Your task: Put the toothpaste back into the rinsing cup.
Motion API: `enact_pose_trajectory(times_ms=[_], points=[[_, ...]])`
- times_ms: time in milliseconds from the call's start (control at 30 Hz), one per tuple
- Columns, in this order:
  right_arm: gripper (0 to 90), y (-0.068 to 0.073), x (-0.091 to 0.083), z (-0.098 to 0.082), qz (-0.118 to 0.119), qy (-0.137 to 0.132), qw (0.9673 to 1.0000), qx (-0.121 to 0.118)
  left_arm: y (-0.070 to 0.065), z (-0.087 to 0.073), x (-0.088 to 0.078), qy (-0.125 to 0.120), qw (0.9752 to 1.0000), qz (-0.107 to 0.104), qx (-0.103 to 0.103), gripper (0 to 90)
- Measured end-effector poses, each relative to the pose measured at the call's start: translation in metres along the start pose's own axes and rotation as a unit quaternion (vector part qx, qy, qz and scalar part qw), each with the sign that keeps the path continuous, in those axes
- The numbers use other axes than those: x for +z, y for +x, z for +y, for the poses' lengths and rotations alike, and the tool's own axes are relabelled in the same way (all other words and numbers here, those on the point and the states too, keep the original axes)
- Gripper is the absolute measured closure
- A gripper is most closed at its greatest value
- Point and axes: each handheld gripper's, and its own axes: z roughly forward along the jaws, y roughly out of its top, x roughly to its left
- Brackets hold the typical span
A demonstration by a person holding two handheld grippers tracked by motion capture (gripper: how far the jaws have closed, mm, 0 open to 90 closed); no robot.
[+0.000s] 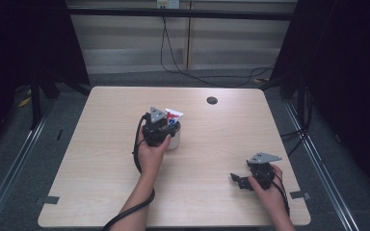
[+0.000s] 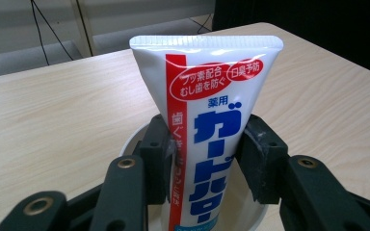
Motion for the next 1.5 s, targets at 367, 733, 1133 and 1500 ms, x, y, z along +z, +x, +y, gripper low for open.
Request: enact_pose_trajectory(times_ms=[367, 733, 1133, 1500], points=[[13.3, 0.0, 0.0, 0.0, 0.0, 0.0, 1.0, 0.0, 0.0007, 0.001, -0.0014, 0.004, 0.9999, -0.002, 0.014, 55.4], [13.3, 0.0, 0.0, 0.0, 0.0, 0.0, 1.0, 0.0, -0.0005, 0.0018, 0.0, 0.014, 0.9996, -0.008, 0.022, 53.3], [13.3, -0.0001, 0.0, 0.0, 0.0, 0.0, 1.0, 0.0, -0.0026, 0.0022, -0.0014, 0.016, 0.9997, -0.007, 0.019, 49.6], [13.3, 0.0001, 0.0, 0.0, 0.0, 0.0, 1.0, 0.001, -0.0007, 0.0021, -0.0048, 0.017, 0.9996, -0.004, 0.02, 42.9]])
